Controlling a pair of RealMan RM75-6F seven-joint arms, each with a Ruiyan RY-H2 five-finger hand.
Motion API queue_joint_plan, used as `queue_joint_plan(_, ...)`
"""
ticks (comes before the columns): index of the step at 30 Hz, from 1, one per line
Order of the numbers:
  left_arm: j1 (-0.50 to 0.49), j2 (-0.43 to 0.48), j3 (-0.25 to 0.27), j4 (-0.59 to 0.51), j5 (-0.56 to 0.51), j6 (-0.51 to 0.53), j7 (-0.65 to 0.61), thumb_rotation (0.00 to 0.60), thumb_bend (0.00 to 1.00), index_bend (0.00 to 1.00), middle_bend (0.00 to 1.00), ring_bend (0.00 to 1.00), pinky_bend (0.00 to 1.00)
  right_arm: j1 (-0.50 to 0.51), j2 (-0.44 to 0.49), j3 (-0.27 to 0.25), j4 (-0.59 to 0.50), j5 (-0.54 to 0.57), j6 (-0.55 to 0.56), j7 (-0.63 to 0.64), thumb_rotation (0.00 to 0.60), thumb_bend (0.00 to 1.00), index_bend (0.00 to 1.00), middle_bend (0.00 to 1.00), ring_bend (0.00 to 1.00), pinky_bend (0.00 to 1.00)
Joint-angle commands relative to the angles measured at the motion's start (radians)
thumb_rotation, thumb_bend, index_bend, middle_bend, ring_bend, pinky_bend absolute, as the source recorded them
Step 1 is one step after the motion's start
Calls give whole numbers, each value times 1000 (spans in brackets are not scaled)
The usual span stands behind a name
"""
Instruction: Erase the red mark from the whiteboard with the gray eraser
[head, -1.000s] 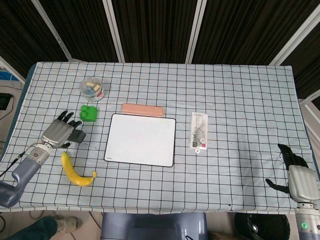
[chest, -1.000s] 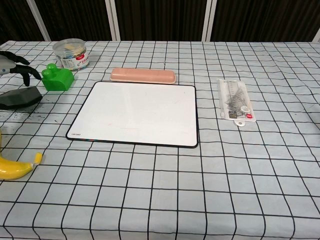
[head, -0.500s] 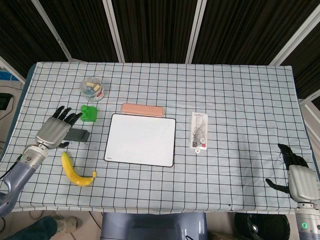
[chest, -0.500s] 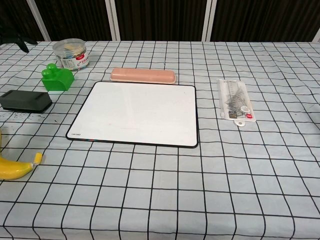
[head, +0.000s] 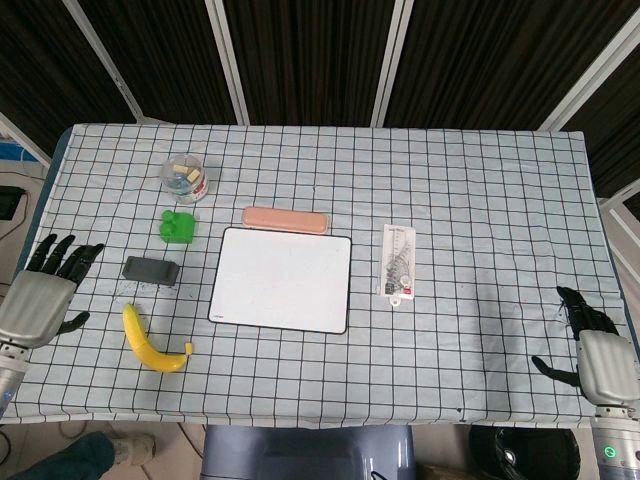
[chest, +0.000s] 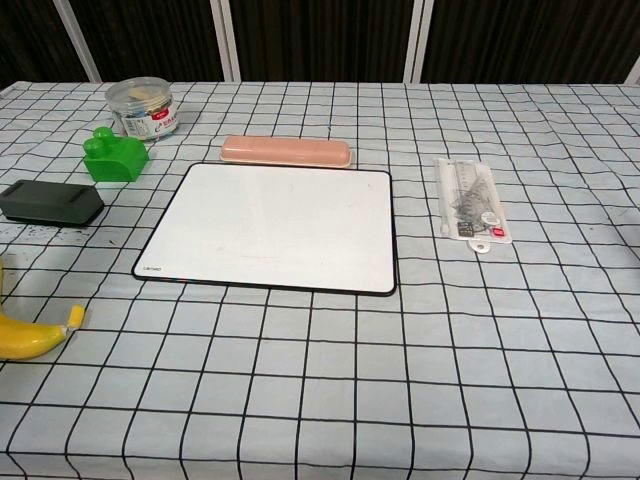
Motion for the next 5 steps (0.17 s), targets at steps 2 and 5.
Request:
queue_joint_plan(2,77,-8,37,33,59,80,-69,600,118,19,131,0,1,-1,0,0,2,-2,2,3,600,77,114,129,219,217)
queue_joint_plan(5,99,-20,36,65,67,96,-104,600,118,19,131,0,0,-1,1,1,3,-2,3,7,600,77,114,129,219,217)
